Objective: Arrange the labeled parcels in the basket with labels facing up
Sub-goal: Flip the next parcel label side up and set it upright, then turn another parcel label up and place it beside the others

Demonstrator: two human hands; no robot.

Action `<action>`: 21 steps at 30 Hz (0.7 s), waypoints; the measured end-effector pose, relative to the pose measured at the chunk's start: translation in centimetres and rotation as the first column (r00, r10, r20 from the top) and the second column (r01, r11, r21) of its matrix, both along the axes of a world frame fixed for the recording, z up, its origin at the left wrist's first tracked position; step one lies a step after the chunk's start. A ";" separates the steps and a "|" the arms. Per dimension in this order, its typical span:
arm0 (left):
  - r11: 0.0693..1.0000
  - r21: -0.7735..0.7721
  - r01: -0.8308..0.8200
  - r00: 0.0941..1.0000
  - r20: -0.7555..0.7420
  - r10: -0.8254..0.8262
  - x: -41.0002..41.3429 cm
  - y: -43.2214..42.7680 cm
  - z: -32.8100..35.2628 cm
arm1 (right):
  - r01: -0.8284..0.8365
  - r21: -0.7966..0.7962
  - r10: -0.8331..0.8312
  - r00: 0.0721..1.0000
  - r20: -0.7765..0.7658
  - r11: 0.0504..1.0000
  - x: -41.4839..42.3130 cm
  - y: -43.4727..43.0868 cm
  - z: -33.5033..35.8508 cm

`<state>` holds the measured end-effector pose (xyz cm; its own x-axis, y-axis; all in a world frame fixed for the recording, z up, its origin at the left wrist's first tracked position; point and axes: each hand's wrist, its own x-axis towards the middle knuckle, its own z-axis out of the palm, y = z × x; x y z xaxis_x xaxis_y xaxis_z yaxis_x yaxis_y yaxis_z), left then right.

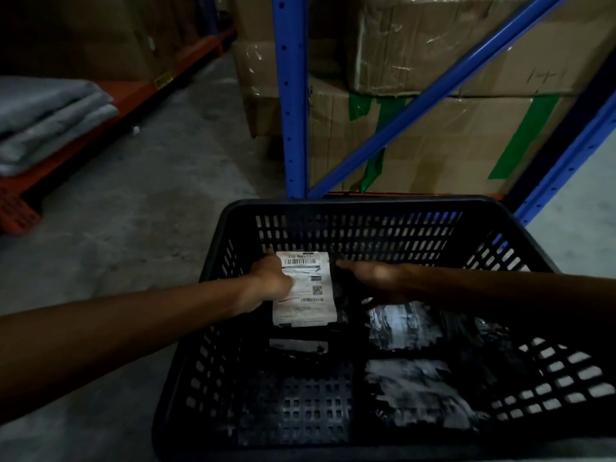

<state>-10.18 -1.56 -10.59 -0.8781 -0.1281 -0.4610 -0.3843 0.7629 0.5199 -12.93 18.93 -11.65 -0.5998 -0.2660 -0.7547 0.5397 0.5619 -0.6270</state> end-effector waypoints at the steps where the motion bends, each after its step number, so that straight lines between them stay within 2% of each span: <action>1: 0.997 -0.078 0.020 1.000 -0.008 -0.021 0.2 0.2 0.3 | -0.002 0.020 0.003 0.998 -0.066 1.000 -0.2 1.0 0.2; 3: 0.953 -0.277 0.124 0.985 -0.082 -0.152 0.9 1.3 1.1 | -0.028 0.141 0.061 0.970 -0.236 0.990 -0.4 3.2 0.2; 5: 0.893 -0.353 0.279 0.903 -0.221 -0.369 1.8 3.2 1.9 | -0.190 0.390 0.342 0.864 -0.370 0.901 -0.2 5.9 0.4; 7: 0.811 -0.370 0.454 0.783 -0.268 -0.561 2.3 5.9 2.0 | -0.284 0.667 0.616 0.715 -0.332 0.689 0.5 8.2 0.7; 9: 0.687 -0.401 0.606 0.662 -0.223 -0.715 2.4 9.3 1.3 | -0.371 0.801 0.786 0.589 -0.189 0.470 1.6 10.0 0.3; 10: 0.635 -0.399 0.661 0.627 -0.171 -0.760 2.5 11.2 0.8 | -0.426 0.812 0.833 0.539 -0.126 0.399 2.3 10.6 -0.1; 12: 0.554 -0.378 0.742 0.597 -0.006 -0.803 3.0 14.7 -0.4 | -0.456 0.806 0.855 0.507 -0.114 0.378 3.8 11.3 -2.1; 14: 0.498 -0.390 0.774 0.595 0.183 -0.782 3.4 16.9 -2.8 | -0.396 0.858 0.868 0.486 -0.105 0.326 4.5 11.4 -4.1; 15: 0.497 -0.427 0.755 0.623 0.231 -0.747 3.5 17.3 -4.5 | -0.365 0.884 0.873 0.480 -0.089 0.291 4.4 11.5 -5.2; 17: 0.513 -0.537 0.669 0.698 0.219 -0.681 3.5 17.5 -7.2 | -0.358 0.901 0.866 0.498 -0.039 0.246 4.0 11.3 -6.6; 21: 0.615 -0.514 0.598 0.772 0.161 -0.615 2.7 17.6 -10.6 | -0.306 0.914 0.822 0.567 -0.050 0.267 3.4 10.5 -8.1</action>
<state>-7.49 16.04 -21.17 -0.8543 0.2344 -0.4640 0.2726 0.9620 -0.0159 -9.58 29.40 -19.79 -0.8357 -0.1849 -0.5171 -0.3456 0.9088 0.2336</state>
